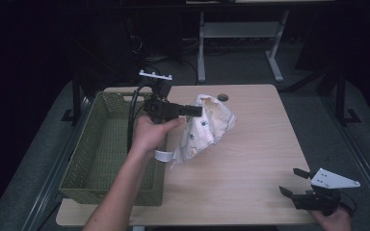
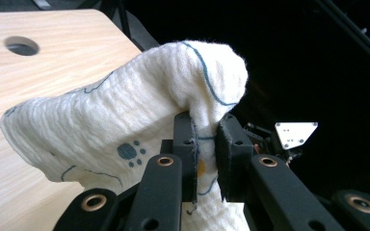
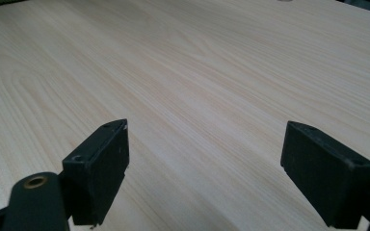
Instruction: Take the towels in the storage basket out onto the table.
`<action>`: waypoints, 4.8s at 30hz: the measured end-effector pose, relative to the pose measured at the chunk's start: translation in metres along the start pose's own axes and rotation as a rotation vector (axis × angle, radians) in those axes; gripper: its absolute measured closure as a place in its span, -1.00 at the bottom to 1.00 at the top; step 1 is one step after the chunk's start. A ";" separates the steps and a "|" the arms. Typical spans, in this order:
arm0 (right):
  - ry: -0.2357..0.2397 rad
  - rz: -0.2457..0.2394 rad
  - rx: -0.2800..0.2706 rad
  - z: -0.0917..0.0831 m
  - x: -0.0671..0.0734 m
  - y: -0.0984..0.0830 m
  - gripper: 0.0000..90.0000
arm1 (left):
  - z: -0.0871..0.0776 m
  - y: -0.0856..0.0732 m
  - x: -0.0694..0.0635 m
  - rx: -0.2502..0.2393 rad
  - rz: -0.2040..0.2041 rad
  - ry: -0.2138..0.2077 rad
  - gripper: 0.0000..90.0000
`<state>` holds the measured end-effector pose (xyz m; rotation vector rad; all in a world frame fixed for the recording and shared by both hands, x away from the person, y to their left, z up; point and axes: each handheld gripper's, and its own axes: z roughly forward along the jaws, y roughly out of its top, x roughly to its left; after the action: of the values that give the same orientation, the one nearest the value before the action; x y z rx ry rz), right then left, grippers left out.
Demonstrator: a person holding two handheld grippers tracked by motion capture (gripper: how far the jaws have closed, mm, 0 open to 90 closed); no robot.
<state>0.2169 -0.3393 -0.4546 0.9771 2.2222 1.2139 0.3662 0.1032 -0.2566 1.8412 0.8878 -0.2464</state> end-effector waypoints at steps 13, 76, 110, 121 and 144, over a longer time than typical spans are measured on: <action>-0.005 -0.003 -0.011 -0.002 -0.001 0.000 -0.63 | 0.076 -0.019 -0.010 0.106 0.017 -0.024 0.78; 0.012 -0.042 -0.052 -0.010 0.006 0.002 -0.54 | 0.180 -0.098 0.060 0.189 -0.352 -0.157 0.73; 0.083 -0.050 0.016 0.007 0.011 0.003 -0.42 | 0.168 -0.098 0.013 0.193 -0.170 -0.123 0.29; 0.176 -0.054 0.051 0.026 0.007 0.018 -0.15 | 0.188 -0.125 -0.011 0.273 -0.132 -0.192 0.30; 0.279 -0.087 0.093 0.061 0.015 0.044 0.04 | 0.142 -0.138 0.038 0.231 -0.143 0.098 0.13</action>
<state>0.2629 -0.2781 -0.4502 0.7741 2.5278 1.2830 0.3317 0.0247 -0.4395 2.0179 1.0988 -0.3632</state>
